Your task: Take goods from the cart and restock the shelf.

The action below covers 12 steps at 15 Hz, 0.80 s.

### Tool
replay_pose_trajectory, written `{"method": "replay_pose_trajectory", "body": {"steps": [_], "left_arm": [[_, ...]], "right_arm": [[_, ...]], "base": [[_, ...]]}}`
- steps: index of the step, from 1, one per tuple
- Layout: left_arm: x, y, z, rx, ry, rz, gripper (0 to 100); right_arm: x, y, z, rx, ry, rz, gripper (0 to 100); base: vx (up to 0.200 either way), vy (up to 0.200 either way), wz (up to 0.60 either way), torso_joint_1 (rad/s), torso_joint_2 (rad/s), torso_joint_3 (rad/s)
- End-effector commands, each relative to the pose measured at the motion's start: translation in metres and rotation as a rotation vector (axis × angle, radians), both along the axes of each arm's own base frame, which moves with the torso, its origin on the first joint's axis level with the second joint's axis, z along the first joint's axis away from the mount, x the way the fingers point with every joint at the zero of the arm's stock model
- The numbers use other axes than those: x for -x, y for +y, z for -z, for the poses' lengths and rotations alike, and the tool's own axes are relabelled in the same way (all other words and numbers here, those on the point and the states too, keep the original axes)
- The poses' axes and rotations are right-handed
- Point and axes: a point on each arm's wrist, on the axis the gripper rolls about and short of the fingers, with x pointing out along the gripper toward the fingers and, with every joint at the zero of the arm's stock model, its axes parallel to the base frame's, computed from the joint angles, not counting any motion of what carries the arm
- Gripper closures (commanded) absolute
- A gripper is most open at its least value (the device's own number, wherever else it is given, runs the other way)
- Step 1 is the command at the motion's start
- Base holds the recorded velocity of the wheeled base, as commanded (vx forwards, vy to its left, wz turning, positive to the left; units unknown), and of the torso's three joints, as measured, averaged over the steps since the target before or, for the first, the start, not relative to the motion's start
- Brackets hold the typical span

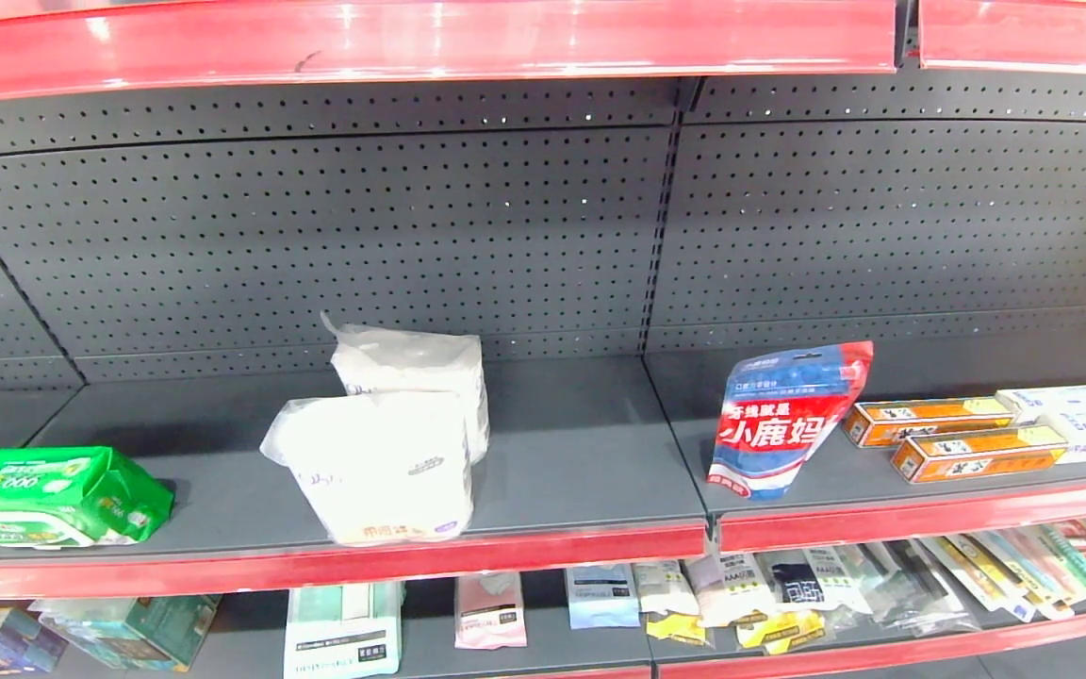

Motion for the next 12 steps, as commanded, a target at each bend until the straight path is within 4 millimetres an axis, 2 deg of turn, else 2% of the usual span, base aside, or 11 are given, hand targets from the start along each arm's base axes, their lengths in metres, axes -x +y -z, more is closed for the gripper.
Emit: {"method": "replay_pose_trajectory", "body": {"steps": [1, 4, 5, 6, 12], "left_arm": [[0.0240, 0.0008, 0.0458, 0.040, -0.020, -0.102, 0], [0.0239, 0.0013, 0.0476, 0.062, -0.072, -0.063, 0], [0.0235, 0.0004, 0.0516, 0.073, -0.179, 0.041, 0], [0.0190, 0.0001, 0.0529, 0.076, -0.255, 0.050, 0], [0.0176, 0.0037, 0.0539, 0.009, -0.281, -0.104, 0]], "right_arm": [[-0.0001, 0.0000, 0.0000, 0.000, 0.001, 0.000, 0], [-0.0001, 0.0000, 0.0000, 0.000, 0.001, 0.000, 0], [-0.0001, 0.0000, 0.0000, 0.000, 0.001, 0.000, 0], [-0.0001, 0.0000, 0.0000, 0.000, 0.001, 0.000, 0], [-0.0001, 0.0000, 0.0000, 0.005, 0.001, 0.001, 0]], "base": [[0.000, 0.000, 0.00, 0.000, 0.00, 0.000], [0.000, 0.000, 0.00, 0.000, 0.00, 0.000], [0.000, 0.000, 0.00, 0.000, 0.00, 0.000], [0.000, 0.000, 0.00, 0.000, 0.00, 0.000], [0.000, 0.000, 0.00, 0.000, 0.00, 0.000]]}}
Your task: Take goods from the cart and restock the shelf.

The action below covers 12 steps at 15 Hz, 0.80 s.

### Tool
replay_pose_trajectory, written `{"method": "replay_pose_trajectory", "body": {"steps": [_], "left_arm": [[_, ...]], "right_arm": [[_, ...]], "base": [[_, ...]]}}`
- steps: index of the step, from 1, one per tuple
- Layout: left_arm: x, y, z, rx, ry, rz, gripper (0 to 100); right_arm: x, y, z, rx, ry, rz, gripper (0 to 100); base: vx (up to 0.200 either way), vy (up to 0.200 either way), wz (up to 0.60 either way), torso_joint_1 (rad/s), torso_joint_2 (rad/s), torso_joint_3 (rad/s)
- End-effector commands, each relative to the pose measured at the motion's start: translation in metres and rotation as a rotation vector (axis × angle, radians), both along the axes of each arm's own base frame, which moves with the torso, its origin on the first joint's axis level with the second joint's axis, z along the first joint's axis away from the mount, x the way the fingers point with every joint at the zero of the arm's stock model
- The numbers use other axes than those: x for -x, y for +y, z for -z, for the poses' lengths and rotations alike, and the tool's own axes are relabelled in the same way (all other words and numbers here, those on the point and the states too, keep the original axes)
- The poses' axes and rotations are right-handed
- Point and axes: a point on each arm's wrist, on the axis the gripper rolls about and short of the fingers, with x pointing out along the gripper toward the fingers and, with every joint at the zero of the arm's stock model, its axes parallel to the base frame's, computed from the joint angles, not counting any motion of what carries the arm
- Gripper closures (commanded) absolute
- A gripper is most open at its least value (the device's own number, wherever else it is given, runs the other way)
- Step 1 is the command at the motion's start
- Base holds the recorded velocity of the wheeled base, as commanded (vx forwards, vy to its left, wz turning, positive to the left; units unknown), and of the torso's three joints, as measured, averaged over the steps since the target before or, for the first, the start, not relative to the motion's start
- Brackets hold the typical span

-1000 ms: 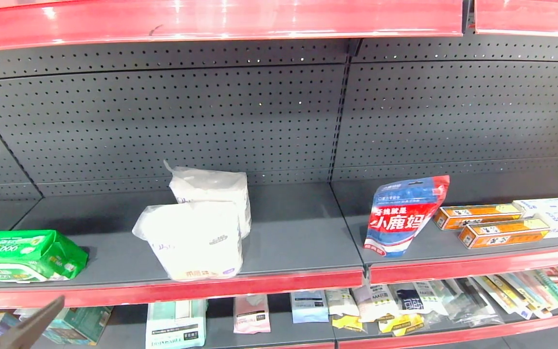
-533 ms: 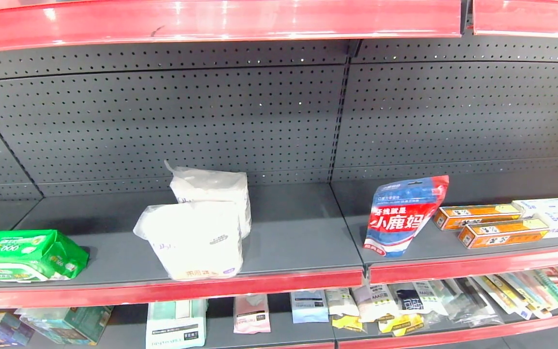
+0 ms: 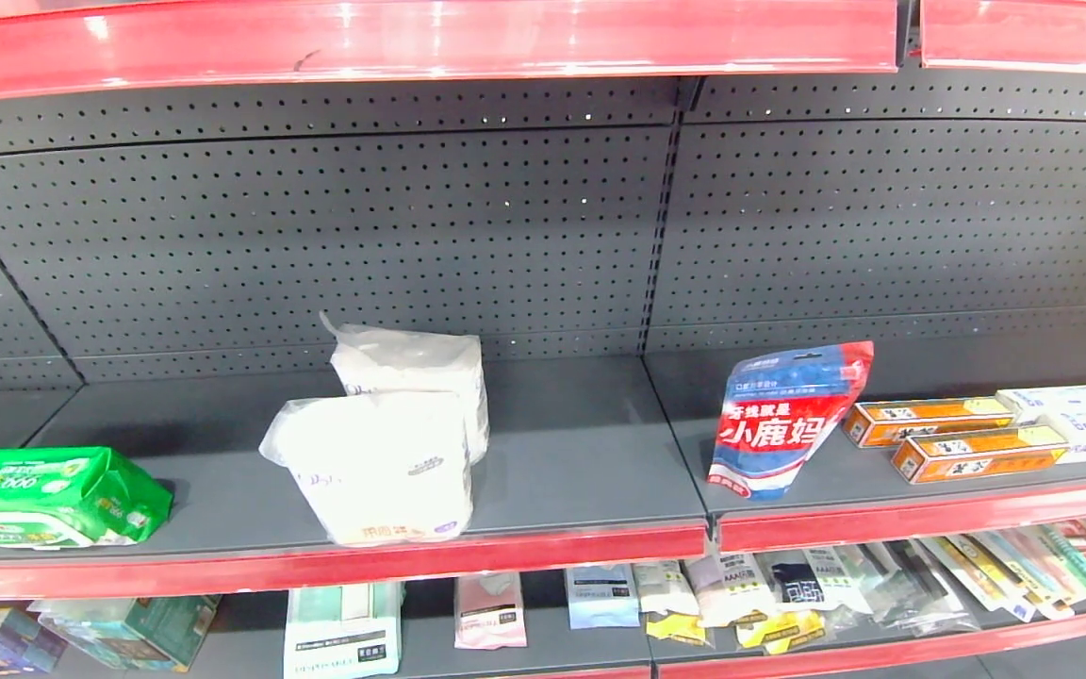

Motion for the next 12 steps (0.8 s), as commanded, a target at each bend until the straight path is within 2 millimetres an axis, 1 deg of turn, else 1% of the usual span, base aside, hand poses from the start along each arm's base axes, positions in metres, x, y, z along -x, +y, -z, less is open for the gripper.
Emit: {"method": "replay_pose_trajectory", "body": {"steps": [1, 7, 12], "left_arm": [[0.0000, 0.0001, 0.0005, -0.007, 0.000, -0.003, 0], [0.0000, -0.0002, 0.0005, -0.030, 0.000, 0.008, 0], [0.0000, -0.0005, 0.0005, -0.031, 0.000, 0.020, 0]], "right_arm": [[-0.0001, 0.0000, 0.0000, 0.000, 0.001, 0.000, 0], [-0.0001, 0.0000, 0.0000, 0.003, 0.001, -0.001, 0], [-0.0001, 0.0000, 0.0000, 0.003, 0.001, -0.001, 0]], "base": [[0.000, 0.000, 0.00, 0.000, 0.00, 0.000], [0.000, 0.000, 0.60, 0.006, 0.00, 0.002], [0.000, 0.000, 0.00, 0.000, 0.00, 0.000]]}}
